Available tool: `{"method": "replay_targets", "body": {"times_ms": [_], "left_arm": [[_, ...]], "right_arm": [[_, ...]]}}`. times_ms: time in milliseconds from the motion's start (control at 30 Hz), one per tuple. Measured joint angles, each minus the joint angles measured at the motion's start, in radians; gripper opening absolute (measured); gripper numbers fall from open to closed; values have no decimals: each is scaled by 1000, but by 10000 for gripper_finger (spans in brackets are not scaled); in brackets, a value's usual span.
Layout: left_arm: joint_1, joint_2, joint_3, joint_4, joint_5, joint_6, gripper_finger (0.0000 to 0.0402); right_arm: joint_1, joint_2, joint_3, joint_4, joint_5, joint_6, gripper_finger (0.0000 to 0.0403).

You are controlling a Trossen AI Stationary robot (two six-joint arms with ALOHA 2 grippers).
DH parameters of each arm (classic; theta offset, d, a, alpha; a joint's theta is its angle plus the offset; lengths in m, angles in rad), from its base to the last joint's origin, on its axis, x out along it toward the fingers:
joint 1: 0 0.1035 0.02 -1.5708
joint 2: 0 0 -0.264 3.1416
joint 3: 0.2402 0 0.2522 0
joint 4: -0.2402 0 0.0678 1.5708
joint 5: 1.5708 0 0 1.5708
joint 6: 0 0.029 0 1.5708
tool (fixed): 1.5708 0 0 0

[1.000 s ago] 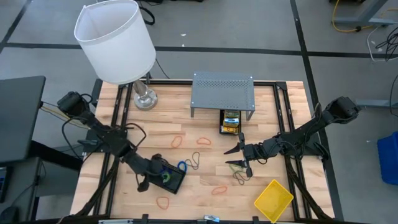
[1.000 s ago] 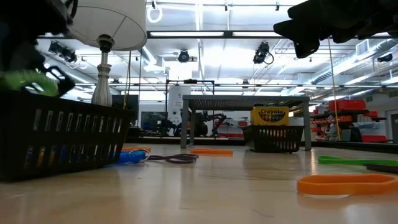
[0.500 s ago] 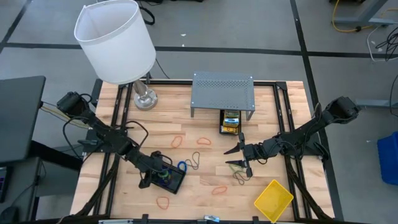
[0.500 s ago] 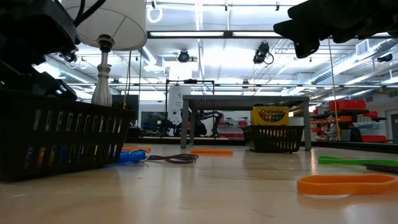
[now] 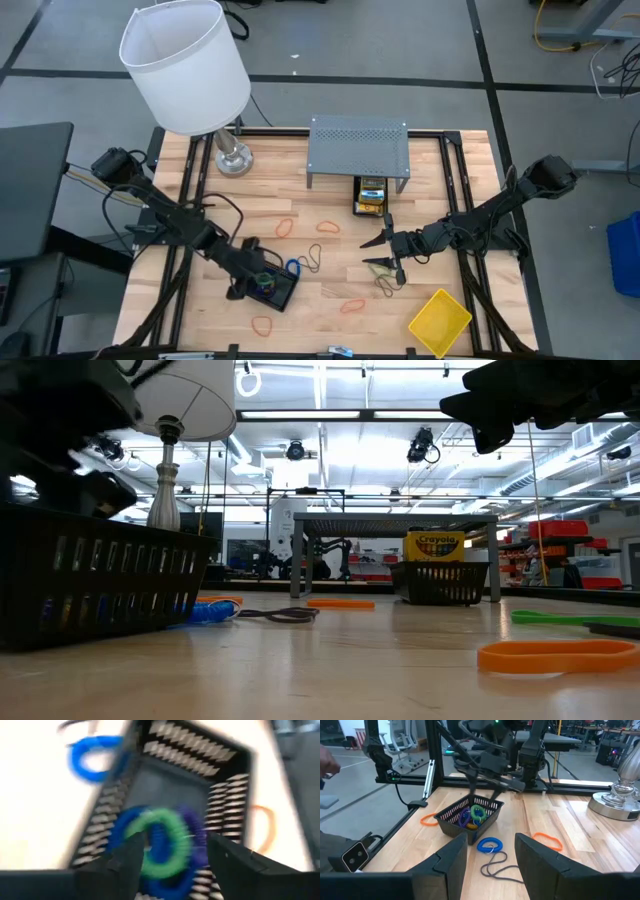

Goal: Pick & Place Office Desk Supplies
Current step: Put the green spring keychain into the bottom black bin, then put the blue spring keychain into the bottom black bin

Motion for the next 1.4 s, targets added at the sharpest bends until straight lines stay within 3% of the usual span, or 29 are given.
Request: {"method": "replay_targets", "body": {"times_ms": [100,267,333,767,1167,1300,1400], "left_arm": [[8,0,2,-8,-13,4,157],[4,0,2,-13,-9,22,25],[4,0,2,-29,-12,23,9],[5,0,10,-308,-15,-117,3],[4,1,236,-767,-104,-89,2],[3,-8,309,-719,-152,-17,8],[5,-11,331,-523,-153,117,22]], "right_arm": [[0,0,0,0,0,1,172],[0,0,0,0,0,0,172],[0,0,0,0,2,0,172],[0,0,0,0,10,0,172],[0,0,0,0,10,-1,172],[-1,0,0,-8,10,0,172],[-1,0,0,-29,25,-1,172]]}}
